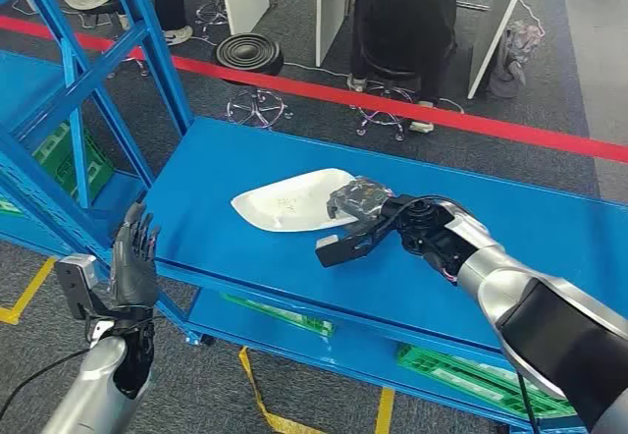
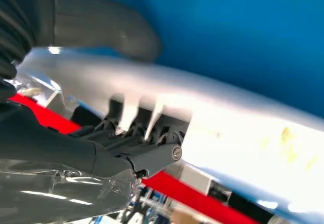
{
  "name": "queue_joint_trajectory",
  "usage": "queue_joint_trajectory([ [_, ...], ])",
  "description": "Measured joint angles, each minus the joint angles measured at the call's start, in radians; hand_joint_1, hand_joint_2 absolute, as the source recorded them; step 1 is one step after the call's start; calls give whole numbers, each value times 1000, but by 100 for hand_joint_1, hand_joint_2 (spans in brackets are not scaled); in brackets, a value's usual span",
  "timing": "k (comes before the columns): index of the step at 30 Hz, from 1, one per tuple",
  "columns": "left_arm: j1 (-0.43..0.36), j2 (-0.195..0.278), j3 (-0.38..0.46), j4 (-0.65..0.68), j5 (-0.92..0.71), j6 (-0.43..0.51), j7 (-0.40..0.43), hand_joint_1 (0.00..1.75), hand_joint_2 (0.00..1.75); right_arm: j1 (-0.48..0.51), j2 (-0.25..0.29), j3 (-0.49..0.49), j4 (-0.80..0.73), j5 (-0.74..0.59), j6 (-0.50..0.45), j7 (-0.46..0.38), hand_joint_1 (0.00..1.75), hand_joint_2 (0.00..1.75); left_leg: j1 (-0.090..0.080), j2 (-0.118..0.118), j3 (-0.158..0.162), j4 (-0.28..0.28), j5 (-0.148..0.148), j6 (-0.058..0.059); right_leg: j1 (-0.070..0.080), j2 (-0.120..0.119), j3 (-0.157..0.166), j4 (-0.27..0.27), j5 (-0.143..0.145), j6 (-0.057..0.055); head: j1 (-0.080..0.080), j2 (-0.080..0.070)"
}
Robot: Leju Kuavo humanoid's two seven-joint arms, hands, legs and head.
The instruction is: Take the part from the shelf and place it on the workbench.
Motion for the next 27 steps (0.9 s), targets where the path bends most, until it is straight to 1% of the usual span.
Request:
queue_joint_trajectory([
  [14,1,1,0,0,-1,-7,1,0,0,-13,4,4,2,11,-12,-14,175,175,0,0,2,0,0,0,0,0,2,0,0,0,-1,0],
  [18,5,3,0,-6,-6,-2,9,0,0,-12,5,2,1,-32,-12,-15,175,175,0,0,2,0,0,0,0,0,2,0,0,0,-1,0],
  [21,7,5,0,-8,-11,-3,13,0,0,-12,5,-17,-8,-136,24,-6,175,175,0,0,2,0,0,0,0,0,2,0,0,0,0,0],
  [25,8,7,0,-8,-19,-3,13,0,0,-3,5,-74,-51,-371,124,33,175,175,0,0,2,0,0,0,0,0,2,0,0,0,0,0],
  [27,10,7,0,-9,-21,-3,14,0,0,11,5,-106,-87,-483,158,61,175,175,0,0,2,0,0,0,0,0,2,0,0,0,-1,0],
])
